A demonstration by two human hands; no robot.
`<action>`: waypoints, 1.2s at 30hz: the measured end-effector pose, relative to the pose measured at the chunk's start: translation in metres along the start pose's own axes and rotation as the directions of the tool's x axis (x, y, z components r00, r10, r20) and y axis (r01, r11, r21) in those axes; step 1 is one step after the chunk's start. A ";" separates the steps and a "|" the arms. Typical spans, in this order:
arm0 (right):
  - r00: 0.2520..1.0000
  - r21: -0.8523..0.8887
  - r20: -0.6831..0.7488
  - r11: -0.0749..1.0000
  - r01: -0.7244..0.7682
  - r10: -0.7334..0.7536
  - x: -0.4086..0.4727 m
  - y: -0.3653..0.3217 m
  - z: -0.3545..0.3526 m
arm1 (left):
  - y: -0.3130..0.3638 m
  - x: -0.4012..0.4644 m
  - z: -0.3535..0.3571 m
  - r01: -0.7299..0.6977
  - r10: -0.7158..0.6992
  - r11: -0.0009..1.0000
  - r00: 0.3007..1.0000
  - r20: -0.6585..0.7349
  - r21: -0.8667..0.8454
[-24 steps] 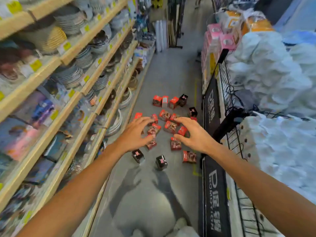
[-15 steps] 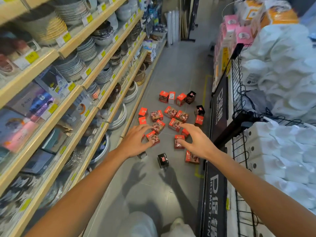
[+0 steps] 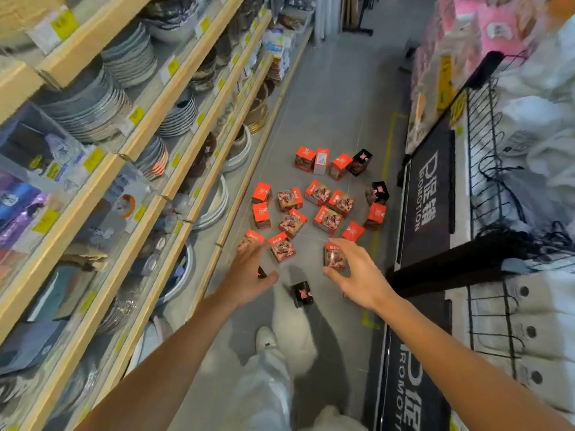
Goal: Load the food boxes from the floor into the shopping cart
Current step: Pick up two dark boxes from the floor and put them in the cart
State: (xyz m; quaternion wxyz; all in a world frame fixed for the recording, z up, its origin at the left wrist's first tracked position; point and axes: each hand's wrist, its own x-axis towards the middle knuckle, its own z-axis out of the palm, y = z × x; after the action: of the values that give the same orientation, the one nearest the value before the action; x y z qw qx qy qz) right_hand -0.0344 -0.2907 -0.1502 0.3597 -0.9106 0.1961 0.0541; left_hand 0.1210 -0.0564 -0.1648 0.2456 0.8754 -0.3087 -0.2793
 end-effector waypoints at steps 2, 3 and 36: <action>1.000 0.014 0.000 0.999 -0.029 0.029 0.027 0.004 0.015 | -0.026 0.034 0.009 0.010 -0.010 1.000 0.999 0.041 -0.010; 0.999 0.025 0.001 0.998 -0.052 0.052 0.040 0.008 0.024 | -0.037 0.049 0.013 0.009 -0.008 1.000 0.998 0.054 -0.021; 0.858 -0.058 0.233 0.888 -0.457 0.457 0.214 0.390 0.485 | -0.367 0.238 0.418 0.256 -0.277 0.957 0.948 0.158 0.139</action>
State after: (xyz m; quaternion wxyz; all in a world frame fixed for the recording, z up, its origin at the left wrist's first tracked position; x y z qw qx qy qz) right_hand 0.0282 -0.2902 -0.8051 0.3571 -0.8249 0.3614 0.2477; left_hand 0.1567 -0.0723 -0.7690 0.1257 0.8939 -0.2238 -0.3676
